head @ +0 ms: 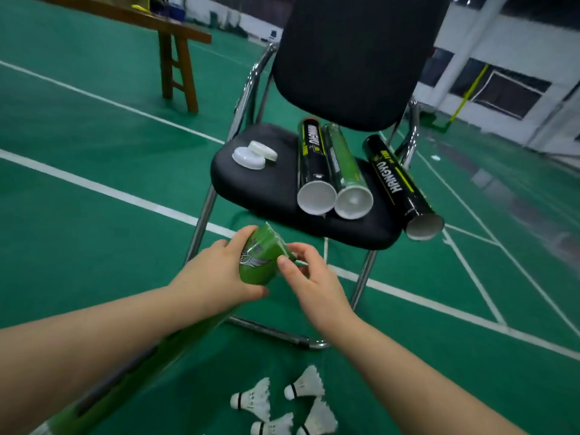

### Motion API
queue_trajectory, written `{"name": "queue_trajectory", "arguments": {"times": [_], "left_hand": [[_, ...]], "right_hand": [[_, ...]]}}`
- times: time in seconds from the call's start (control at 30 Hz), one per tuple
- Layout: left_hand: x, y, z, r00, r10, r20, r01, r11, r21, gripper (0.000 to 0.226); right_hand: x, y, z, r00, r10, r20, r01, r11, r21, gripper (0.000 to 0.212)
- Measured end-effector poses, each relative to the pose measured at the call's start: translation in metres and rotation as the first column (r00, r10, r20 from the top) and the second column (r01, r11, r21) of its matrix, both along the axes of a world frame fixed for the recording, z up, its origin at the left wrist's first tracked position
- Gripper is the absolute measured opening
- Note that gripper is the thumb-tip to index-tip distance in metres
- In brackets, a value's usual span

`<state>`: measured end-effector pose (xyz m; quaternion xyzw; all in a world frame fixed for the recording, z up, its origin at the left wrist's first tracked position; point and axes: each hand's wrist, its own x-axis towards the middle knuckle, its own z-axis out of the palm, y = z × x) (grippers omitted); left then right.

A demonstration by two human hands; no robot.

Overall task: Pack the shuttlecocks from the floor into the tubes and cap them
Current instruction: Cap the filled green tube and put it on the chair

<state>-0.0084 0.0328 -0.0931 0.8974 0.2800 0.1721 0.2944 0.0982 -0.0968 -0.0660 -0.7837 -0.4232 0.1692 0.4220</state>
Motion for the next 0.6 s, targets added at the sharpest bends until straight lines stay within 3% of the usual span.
{"name": "queue_trajectory", "arguments": {"times": [0.2, 0.43, 0.6], "left_hand": [[0.008, 0.049, 0.043, 0.985, 0.051, 0.167, -0.047, 0.999, -0.023, 0.089], [0.007, 0.105, 0.063, 0.969, 0.162, 0.188, -0.161, 0.987, -0.021, 0.092], [0.005, 0.135, 0.059, 0.959, 0.222, 0.175, -0.221, 0.975, -0.022, 0.093]], "right_hand": [[0.004, 0.062, 0.042, 0.992, 0.003, 0.127, -0.012, 0.998, 0.067, 0.033], [0.003, 0.131, 0.073, 0.994, 0.038, 0.107, -0.048, 0.994, 0.097, 0.041], [0.01, 0.172, 0.081, 0.992, -0.035, 0.118, 0.02, 0.992, 0.125, 0.025]]}}
